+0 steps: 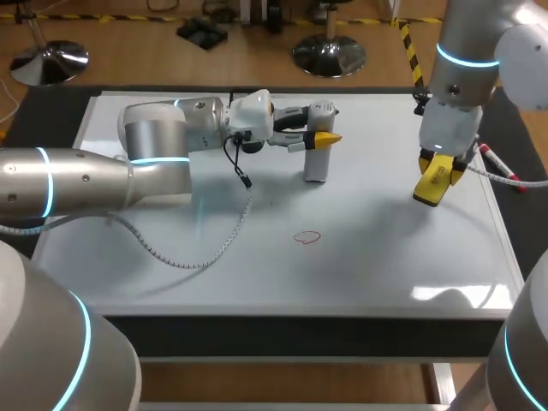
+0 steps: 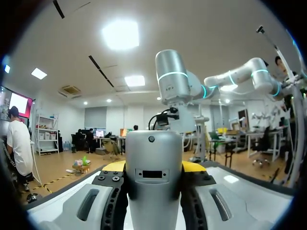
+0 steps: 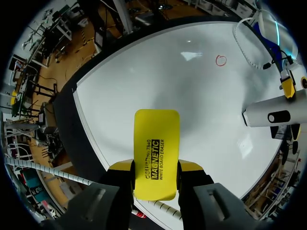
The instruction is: Pick up the inspection probe, press it on each red-marked spot on the whiteboard one by one, put down the probe, pick up the eraser, and wipe off all the red marks.
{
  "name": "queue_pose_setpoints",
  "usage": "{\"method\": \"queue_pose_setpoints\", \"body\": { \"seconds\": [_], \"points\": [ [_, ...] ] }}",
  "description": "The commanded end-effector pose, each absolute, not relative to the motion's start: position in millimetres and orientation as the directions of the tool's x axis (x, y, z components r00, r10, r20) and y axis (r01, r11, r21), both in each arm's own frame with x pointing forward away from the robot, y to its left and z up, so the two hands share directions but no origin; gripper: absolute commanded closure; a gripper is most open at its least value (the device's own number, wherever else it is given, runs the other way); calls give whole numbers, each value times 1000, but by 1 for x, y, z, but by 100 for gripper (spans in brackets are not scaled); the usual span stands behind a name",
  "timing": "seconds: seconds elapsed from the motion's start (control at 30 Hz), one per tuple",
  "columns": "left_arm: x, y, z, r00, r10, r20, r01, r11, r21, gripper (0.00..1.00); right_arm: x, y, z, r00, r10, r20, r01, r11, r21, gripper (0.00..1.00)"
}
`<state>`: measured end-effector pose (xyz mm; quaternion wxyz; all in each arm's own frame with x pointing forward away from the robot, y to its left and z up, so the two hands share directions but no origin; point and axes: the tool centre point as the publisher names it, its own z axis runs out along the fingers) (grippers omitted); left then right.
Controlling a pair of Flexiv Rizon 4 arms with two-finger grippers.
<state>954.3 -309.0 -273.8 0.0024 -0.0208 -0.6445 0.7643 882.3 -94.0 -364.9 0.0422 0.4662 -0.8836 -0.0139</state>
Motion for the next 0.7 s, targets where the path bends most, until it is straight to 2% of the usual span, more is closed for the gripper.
{"method": "queue_pose_setpoints", "body": {
  "seconds": [0.03,0.7],
  "points": [
    [955,-309,-273,-999,32,-29,23,-169,-985,100,883,-95,-364,-560,-826,64,-824,563,63,100],
    [982,-297,-233,-989,135,-67,45,-161,-986,100,883,-95,-364,-560,-826,64,-824,563,63,100]
  ]
}}
